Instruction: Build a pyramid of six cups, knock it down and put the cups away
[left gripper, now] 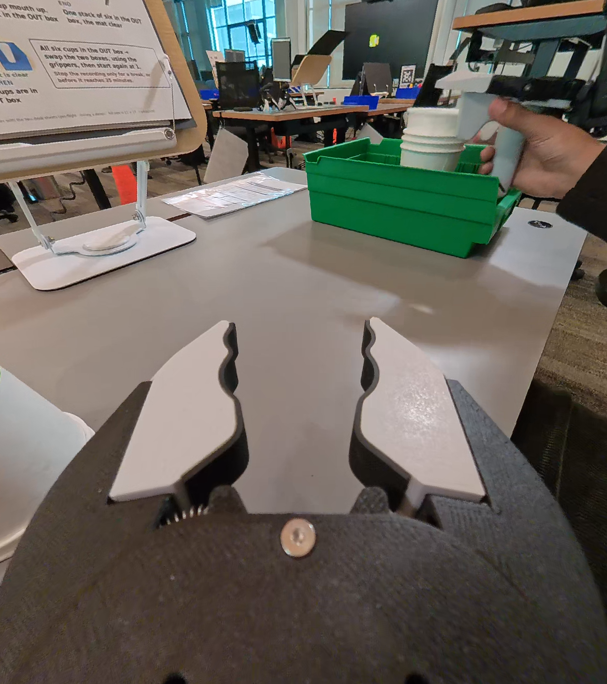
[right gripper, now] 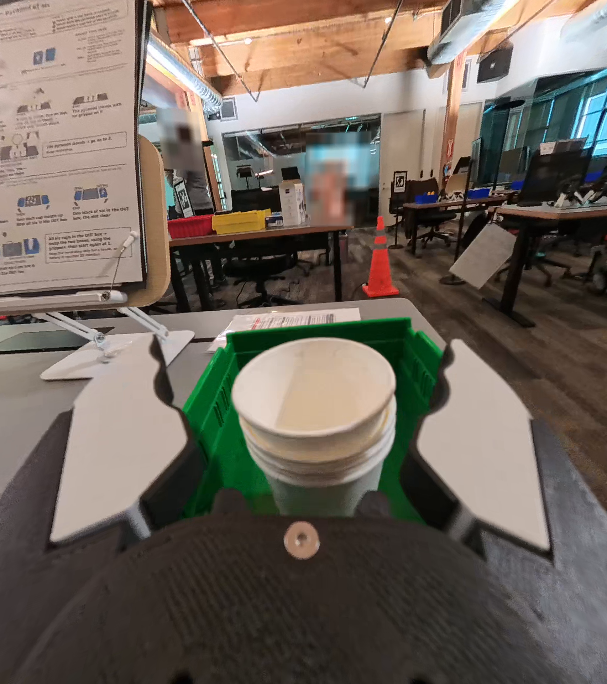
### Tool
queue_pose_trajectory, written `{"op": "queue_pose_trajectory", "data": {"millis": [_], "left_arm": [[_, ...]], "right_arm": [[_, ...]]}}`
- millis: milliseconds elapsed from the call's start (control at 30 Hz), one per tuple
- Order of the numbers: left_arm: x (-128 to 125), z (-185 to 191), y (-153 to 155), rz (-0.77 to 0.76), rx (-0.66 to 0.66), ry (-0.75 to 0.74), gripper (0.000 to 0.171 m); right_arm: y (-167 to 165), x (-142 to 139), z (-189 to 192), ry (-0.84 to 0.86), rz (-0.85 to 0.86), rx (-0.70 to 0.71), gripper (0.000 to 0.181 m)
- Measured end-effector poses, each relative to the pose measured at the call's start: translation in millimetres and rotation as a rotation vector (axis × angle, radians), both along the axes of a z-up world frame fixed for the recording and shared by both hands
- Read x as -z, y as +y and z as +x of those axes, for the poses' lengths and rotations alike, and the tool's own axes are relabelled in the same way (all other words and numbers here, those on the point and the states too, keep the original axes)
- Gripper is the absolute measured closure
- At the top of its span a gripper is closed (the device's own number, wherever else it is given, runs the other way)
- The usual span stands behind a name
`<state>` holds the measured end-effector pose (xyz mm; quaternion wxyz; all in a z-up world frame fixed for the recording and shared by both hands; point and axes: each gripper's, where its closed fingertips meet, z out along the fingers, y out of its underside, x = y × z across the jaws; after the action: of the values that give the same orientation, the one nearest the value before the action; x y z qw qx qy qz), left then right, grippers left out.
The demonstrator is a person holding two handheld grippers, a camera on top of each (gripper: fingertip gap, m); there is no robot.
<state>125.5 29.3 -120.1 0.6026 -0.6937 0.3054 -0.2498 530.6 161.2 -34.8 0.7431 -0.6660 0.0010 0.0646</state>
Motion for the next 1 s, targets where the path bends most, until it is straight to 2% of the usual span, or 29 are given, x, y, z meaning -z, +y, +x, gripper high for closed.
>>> {"op": "queue_pose_trajectory", "data": {"millis": [133,267,367,433,467,533,567,600,633,700,767,833,933,1000], "left_arm": [[-0.7,0.3,0.5,0.009,-0.002,0.005,0.106],[-0.4,0.8,3.4,0.002,-0.007,-0.003,0.106],[-4.1,-0.1,4.8,0.024,-0.018,-0.011,0.106],[-9.8,-3.6,6.5,0.052,-0.040,-0.019,0.106],[-15.6,-7.7,8.3,0.081,-0.065,-0.026,0.107],[-35.7,-23.7,13.0,0.189,-0.155,-0.050,0.113],[-51.1,-38.6,15.5,0.271,-0.238,-0.071,0.121],[-63.9,-54.4,17.7,0.323,-0.317,-0.088,0.124],[-73.2,-70.0,20.1,0.352,-0.383,-0.101,0.124],[-83.3,-99.6,24.5,0.381,-0.481,-0.124,0.124],[-79.5,-126.6,33.8,0.351,-0.553,-0.133,0.122],[-69.1,-150.6,47.0,0.291,-0.618,-0.137,0.117],[-47.3,-169.9,67.4,0.158,-0.658,-0.140,0.107],[-32.9,-169.4,77.3,0.076,-0.632,-0.136,0.102]], "right_arm": [[-12.0,-12.4,-5.6,0.004,0.024,-0.034,0.042],[-23.4,-32.1,-19.9,-0.070,0.093,-0.046,0.048],[-38.4,-62.4,-50.7,-0.122,0.170,-0.095,0.053],[-53.3,-84.4,-79.4,-0.118,0.237,-0.130,0.063],[-62.4,-94.0,-96.2,-0.091,0.278,-0.151,0.075],[-87.8,-105.8,-137.9,-0.006,0.401,-0.234,0.146],[-100.8,-104.5,-161.9,0.042,0.458,-0.287,0.174],[-111.4,-97.5,-188.6,0.082,0.490,-0.345,0.181],[-117.2,-84.6,-217.7,0.109,0.478,-0.408,0.181],[-119.6,-44.8,-280.7,0.096,0.332,-0.556,0.181],[-124.2,-12.2,-328.1,0.073,0.166,-0.684,0.181],[-129.7,5.0,-351.2,0.064,0.062,-0.739,0.181],[-132.7,23.4,-361.5,-0.006,-0.011,-0.763,0.178],[-124.0,29.5,-353.1,-0.019,-0.033,-0.701,0.156]]}}
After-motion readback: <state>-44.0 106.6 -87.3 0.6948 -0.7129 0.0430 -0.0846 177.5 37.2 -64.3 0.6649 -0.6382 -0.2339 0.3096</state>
